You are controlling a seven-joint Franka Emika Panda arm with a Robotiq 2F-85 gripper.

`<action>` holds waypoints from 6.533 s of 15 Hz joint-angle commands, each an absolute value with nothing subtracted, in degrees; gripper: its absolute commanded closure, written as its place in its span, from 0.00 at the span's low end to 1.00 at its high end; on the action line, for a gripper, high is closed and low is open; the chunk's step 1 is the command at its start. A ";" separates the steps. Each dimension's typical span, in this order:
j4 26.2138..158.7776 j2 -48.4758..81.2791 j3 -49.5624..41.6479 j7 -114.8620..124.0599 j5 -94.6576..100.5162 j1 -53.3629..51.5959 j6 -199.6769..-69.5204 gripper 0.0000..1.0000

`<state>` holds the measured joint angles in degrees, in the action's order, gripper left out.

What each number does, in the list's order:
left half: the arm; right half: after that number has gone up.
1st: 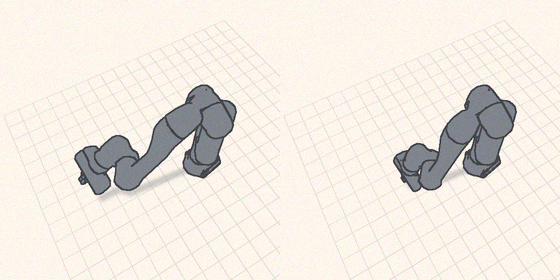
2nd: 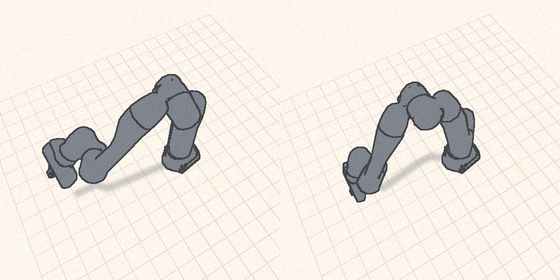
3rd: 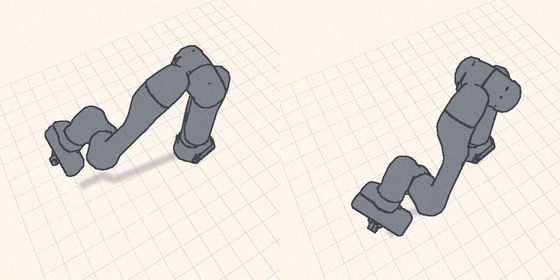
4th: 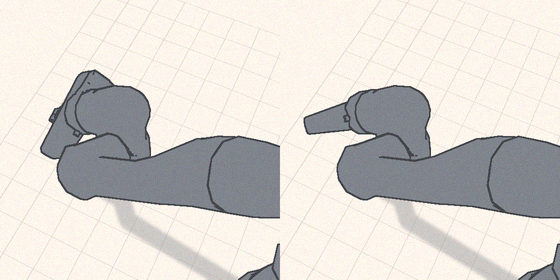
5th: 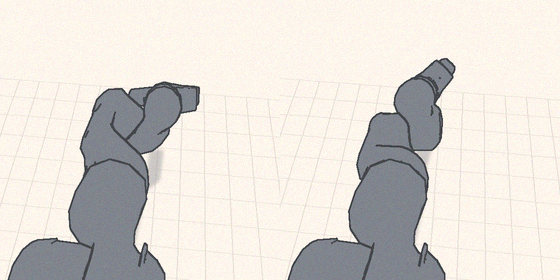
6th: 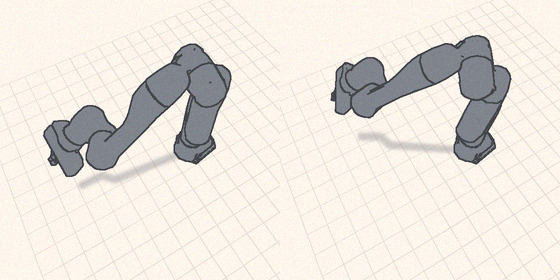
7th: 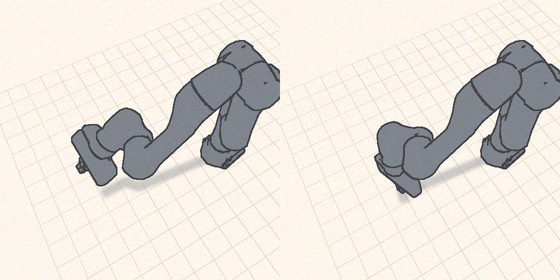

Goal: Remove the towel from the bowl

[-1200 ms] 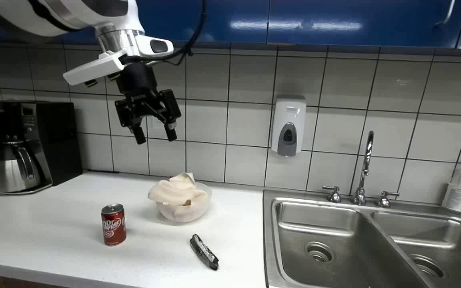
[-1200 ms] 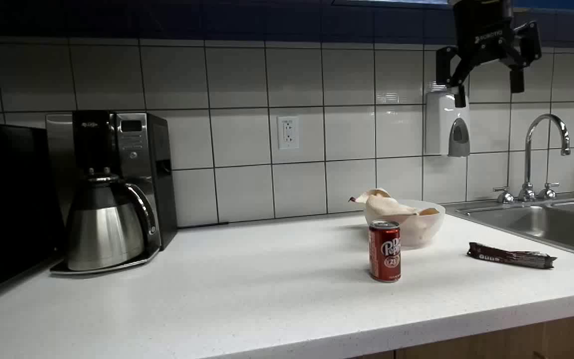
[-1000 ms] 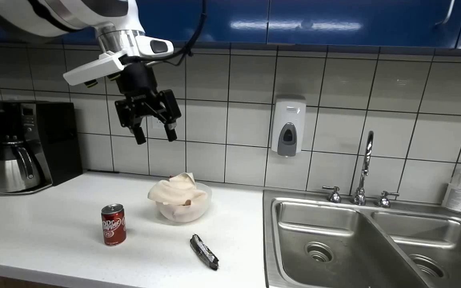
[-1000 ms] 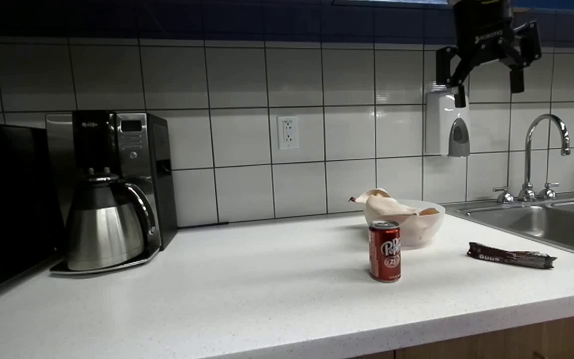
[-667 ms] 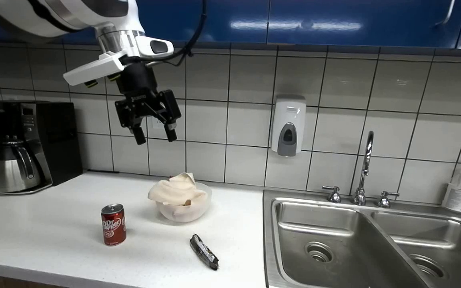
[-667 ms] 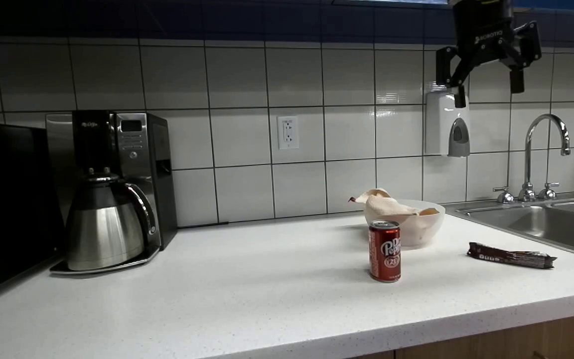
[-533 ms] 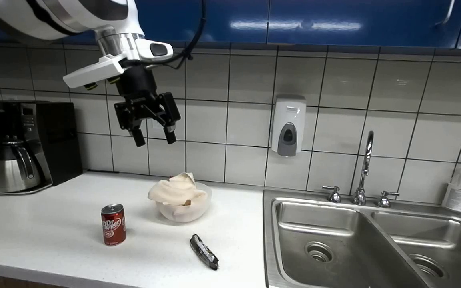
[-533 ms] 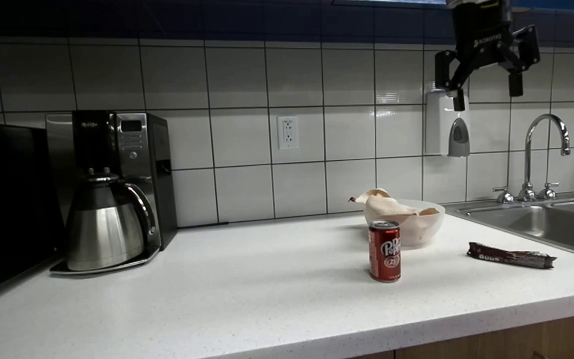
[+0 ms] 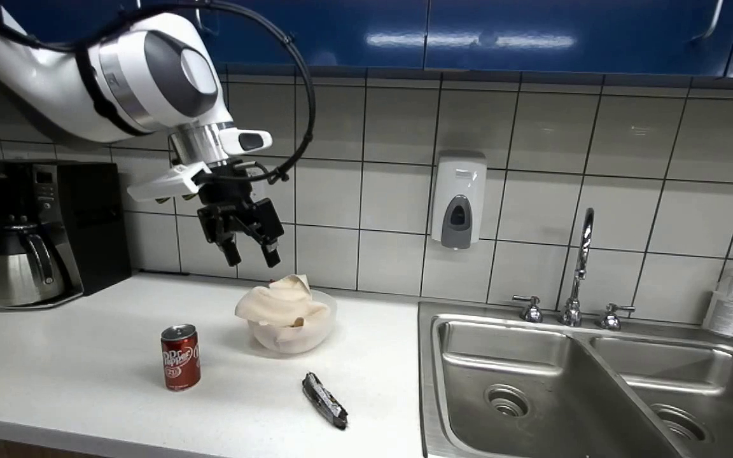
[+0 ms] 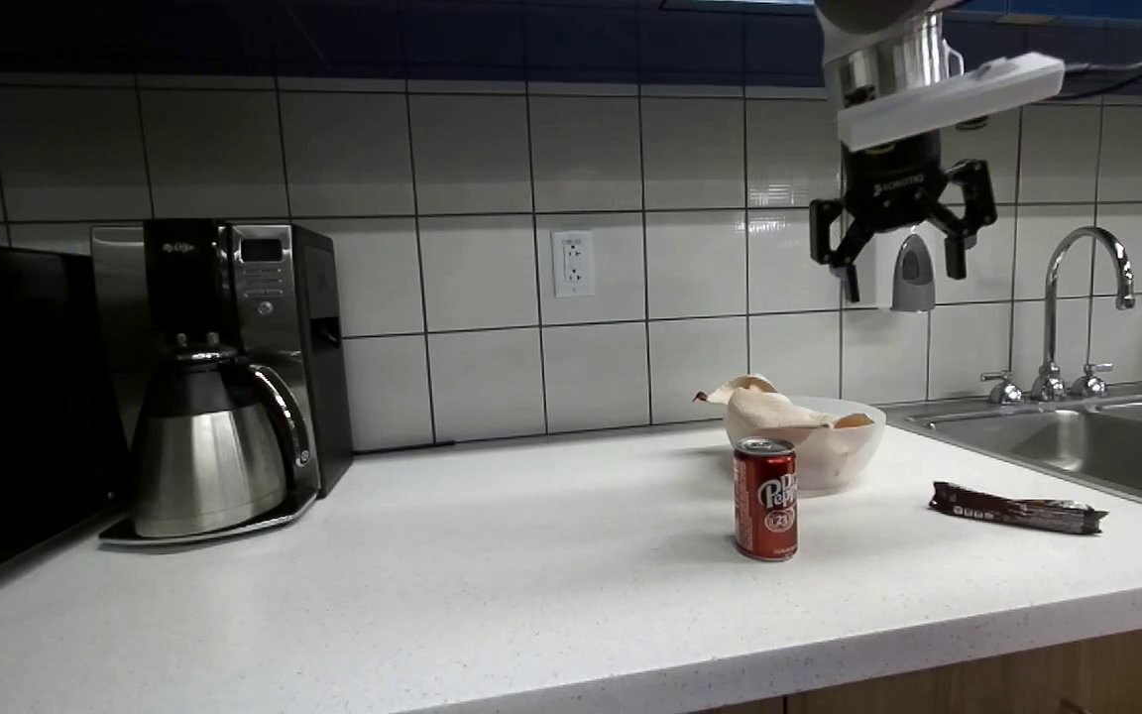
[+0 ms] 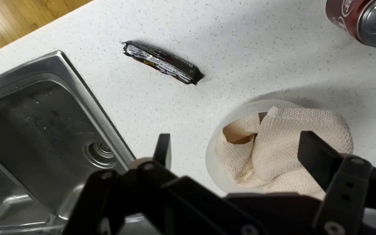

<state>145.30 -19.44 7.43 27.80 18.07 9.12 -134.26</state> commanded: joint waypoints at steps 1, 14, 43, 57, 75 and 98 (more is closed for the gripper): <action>141.50 -10.94 9.23 36.58 22.75 9.85 -138.69 0.00; 129.69 10.30 -1.67 44.31 24.45 2.58 -155.33 0.00; 121.22 28.14 -15.18 67.65 17.74 -10.45 -159.32 0.07; 120.28 27.55 -15.67 65.29 17.09 -10.99 -157.28 0.98; 129.22 4.83 -14.63 65.44 32.85 -9.41 -148.27 0.98; 148.29 -29.03 -2.32 42.97 19.08 6.11 -131.28 0.98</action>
<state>145.31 -25.19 -4.63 47.08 22.54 4.00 -134.35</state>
